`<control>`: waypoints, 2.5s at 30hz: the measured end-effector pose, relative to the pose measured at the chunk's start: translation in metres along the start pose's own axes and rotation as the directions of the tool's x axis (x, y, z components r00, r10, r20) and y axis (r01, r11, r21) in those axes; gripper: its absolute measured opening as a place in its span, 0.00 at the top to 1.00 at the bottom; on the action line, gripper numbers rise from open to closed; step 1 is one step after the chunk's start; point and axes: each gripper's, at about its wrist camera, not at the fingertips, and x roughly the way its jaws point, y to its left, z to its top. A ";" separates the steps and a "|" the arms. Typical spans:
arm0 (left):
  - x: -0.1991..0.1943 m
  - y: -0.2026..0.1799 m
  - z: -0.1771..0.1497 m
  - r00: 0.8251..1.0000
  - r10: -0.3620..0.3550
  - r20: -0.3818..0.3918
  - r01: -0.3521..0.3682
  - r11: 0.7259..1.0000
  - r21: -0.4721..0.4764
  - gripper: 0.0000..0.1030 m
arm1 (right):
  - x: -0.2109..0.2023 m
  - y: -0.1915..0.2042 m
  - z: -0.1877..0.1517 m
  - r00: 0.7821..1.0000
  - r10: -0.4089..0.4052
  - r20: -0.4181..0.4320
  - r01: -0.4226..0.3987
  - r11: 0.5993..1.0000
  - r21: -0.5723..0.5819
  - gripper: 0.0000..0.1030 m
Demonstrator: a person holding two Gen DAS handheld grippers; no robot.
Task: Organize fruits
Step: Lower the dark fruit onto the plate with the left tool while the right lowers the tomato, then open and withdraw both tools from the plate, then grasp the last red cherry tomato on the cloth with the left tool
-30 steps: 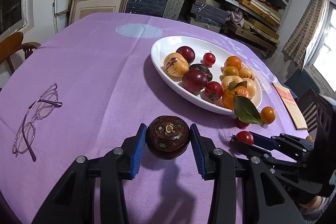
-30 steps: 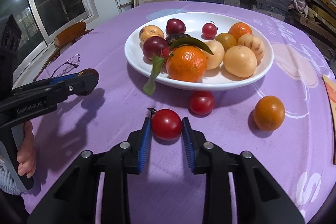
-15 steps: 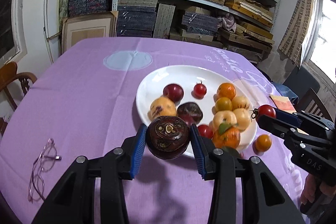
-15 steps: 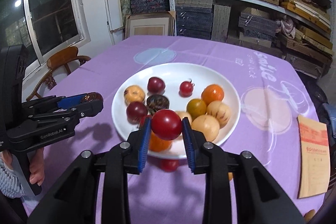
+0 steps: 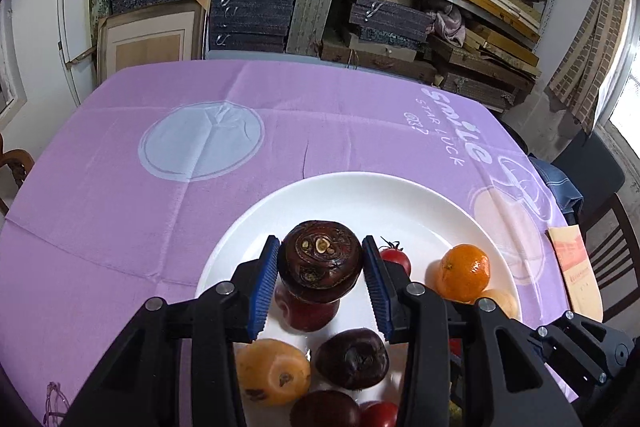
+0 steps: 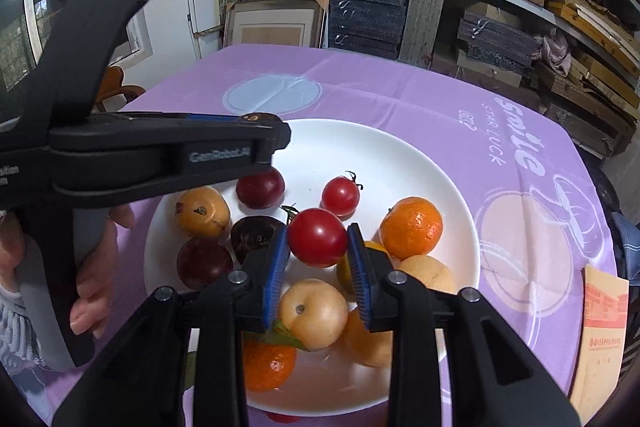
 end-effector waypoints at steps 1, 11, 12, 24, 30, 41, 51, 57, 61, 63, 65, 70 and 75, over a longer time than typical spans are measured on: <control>0.007 -0.001 0.001 1.000 0.004 -0.010 -0.004 1.000 0.001 0.59 | 0.002 0.000 0.000 1.000 -0.010 0.007 0.010 1.000 -0.002 0.71; -0.004 0.001 0.003 1.000 -0.011 0.027 0.011 1.000 0.000 0.47 | -0.011 -0.011 -0.007 0.999 -0.014 0.040 0.013 1.000 0.011 0.51; -0.010 0.000 0.003 0.999 -0.011 0.039 0.011 1.000 0.004 0.47 | -0.017 -0.013 -0.008 0.999 -0.013 0.050 0.012 1.000 0.019 0.51; -0.114 0.003 -0.081 0.978 0.084 0.190 -0.104 0.990 0.097 0.38 | -0.125 -0.045 -0.072 0.966 -0.062 0.249 0.022 0.987 0.161 0.31; -0.137 0.010 -0.144 0.981 0.082 0.178 -0.095 0.994 0.063 0.37 | -0.138 -0.067 -0.122 0.964 -0.081 0.252 0.012 0.965 0.264 0.29; -0.109 -0.048 -0.186 0.997 0.026 0.072 -0.035 0.992 0.118 0.37 | -0.150 -0.088 -0.137 0.956 -0.088 0.278 -0.007 0.946 0.324 0.23; -0.071 -0.089 -0.173 0.999 0.047 0.025 -0.049 0.995 0.084 0.37 | -0.166 -0.104 -0.137 0.948 -0.075 0.310 -0.051 0.923 0.380 0.20; -0.052 -0.102 -0.168 0.998 0.067 0.007 -0.068 0.995 0.073 0.36 | -0.171 -0.103 -0.136 0.946 -0.064 0.317 -0.064 0.924 0.378 0.19; -0.045 -0.103 -0.166 0.996 0.094 -0.005 -0.093 0.994 0.053 0.36 | -0.174 -0.104 -0.136 0.944 -0.059 0.325 -0.075 0.920 0.385 0.19; -0.043 -0.102 -0.165 0.994 0.113 -0.008 -0.113 0.993 0.035 0.36 | -0.174 -0.105 -0.136 0.944 -0.059 0.325 -0.076 0.918 0.388 0.19; -0.041 -0.101 -0.164 0.990 0.140 -0.011 -0.140 0.990 0.019 0.36 | -0.173 -0.104 -0.135 0.946 -0.057 0.320 -0.076 0.919 0.387 0.18; -0.039 -0.100 -0.162 0.981 0.193 -0.016 -0.193 0.981 0.004 0.36 | -0.175 -0.103 -0.135 0.944 -0.054 0.326 -0.080 0.920 0.385 0.18; -0.037 -0.100 -0.161 0.973 0.228 -0.021 -0.229 0.973 -0.014 0.35 | -0.176 -0.104 -0.136 0.944 -0.053 0.326 -0.082 0.918 0.387 0.18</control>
